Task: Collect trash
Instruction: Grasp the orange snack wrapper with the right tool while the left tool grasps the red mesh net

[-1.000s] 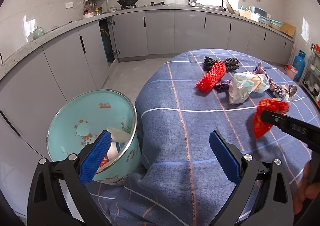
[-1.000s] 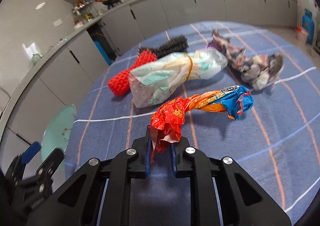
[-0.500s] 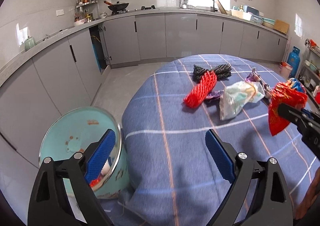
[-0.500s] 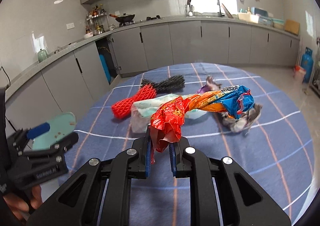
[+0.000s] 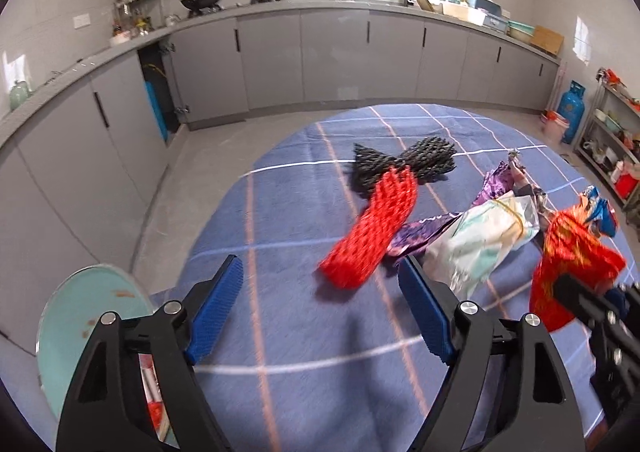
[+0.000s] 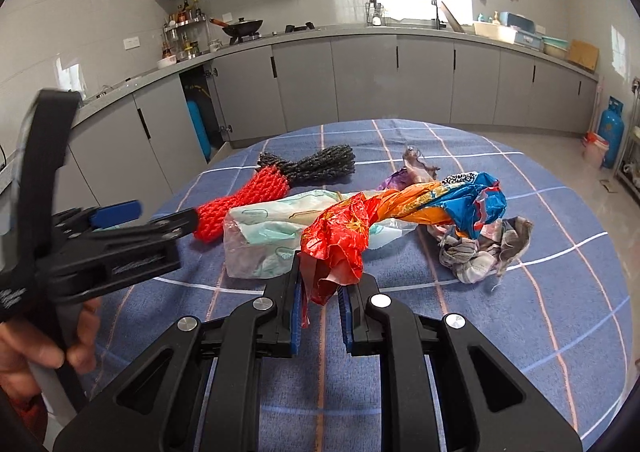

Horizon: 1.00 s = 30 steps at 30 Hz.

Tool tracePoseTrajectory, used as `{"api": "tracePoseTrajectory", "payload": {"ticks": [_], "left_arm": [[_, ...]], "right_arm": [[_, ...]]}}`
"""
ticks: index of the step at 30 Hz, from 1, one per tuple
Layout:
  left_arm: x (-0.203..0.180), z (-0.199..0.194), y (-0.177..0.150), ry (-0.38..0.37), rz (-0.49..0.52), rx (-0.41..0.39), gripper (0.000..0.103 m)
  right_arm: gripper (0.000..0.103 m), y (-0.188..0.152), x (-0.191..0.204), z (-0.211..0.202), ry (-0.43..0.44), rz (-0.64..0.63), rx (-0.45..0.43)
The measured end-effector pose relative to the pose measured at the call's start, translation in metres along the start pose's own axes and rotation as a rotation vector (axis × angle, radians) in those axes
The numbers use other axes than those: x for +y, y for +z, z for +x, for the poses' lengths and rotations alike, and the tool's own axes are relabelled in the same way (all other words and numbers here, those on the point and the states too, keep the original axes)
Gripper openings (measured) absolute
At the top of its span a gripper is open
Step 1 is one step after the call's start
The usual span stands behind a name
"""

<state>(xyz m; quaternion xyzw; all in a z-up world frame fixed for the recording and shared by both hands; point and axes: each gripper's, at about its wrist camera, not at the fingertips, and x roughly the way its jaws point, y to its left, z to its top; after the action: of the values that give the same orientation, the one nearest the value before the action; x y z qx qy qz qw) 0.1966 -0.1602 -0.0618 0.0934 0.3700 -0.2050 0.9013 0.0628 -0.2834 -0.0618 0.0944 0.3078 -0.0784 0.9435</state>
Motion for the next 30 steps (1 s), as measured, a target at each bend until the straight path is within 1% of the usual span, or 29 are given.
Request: {"api": "tracePoseTrajectory", "payload": {"ticks": [3, 5, 6, 8, 10, 12, 13, 15, 18, 23, 27, 30], "left_arm": [[-0.01, 0.016, 0.005, 0.001, 0.021, 0.018, 0.075], [-0.015, 0.026, 0.008, 0.001, 0.032, 0.041, 0.07], [-0.016, 0.03, 0.008, -0.01, 0.03, 0.051, 0.063], [-0.017, 0.037, 0.008, -0.035, 0.027, 0.068, 0.041], [-0.017, 0.042, 0.006, -0.052, 0.018, 0.09, 0.033], [-0.016, 0.041, 0.005, -0.069, 0.01, 0.088, 0.024], [-0.015, 0.038, 0.005, -0.079, 0.003, 0.072, 0.014], [-0.014, 0.033, 0.006, -0.1, 0.0, 0.059, 0.013], [-0.014, 0.021, 0.001, -0.104, -0.001, 0.04, 0.012], [-0.005, -0.011, -0.013, -0.119, -0.029, -0.003, 0.012], [0.007, -0.036, -0.027, -0.11, -0.068, -0.015, 0.012], [0.018, -0.048, -0.036, -0.102, -0.099, -0.011, 0.012]], "right_arm": [[0.016, 0.0, -0.002, 0.003, 0.007, 0.012, 0.007], [0.016, 0.0, -0.004, 0.003, 0.01, 0.02, 0.009], [0.016, 0.0, -0.004, 0.004, 0.012, 0.024, 0.011], [0.016, 0.001, -0.005, 0.003, 0.014, 0.03, 0.011], [0.016, 0.0, -0.006, 0.001, 0.015, 0.038, 0.007], [0.016, 0.0, -0.006, -0.003, 0.015, 0.044, 0.0], [0.016, 0.0, -0.007, -0.004, 0.015, 0.046, -0.002], [0.016, -0.001, -0.006, -0.008, 0.017, 0.048, -0.008], [0.016, -0.003, -0.003, -0.014, 0.016, 0.042, -0.019], [0.016, -0.005, 0.001, -0.026, 0.032, 0.04, -0.039], [0.016, -0.009, 0.01, -0.032, 0.057, 0.028, -0.051], [0.016, -0.011, 0.02, -0.036, 0.086, 0.017, -0.058]]}}
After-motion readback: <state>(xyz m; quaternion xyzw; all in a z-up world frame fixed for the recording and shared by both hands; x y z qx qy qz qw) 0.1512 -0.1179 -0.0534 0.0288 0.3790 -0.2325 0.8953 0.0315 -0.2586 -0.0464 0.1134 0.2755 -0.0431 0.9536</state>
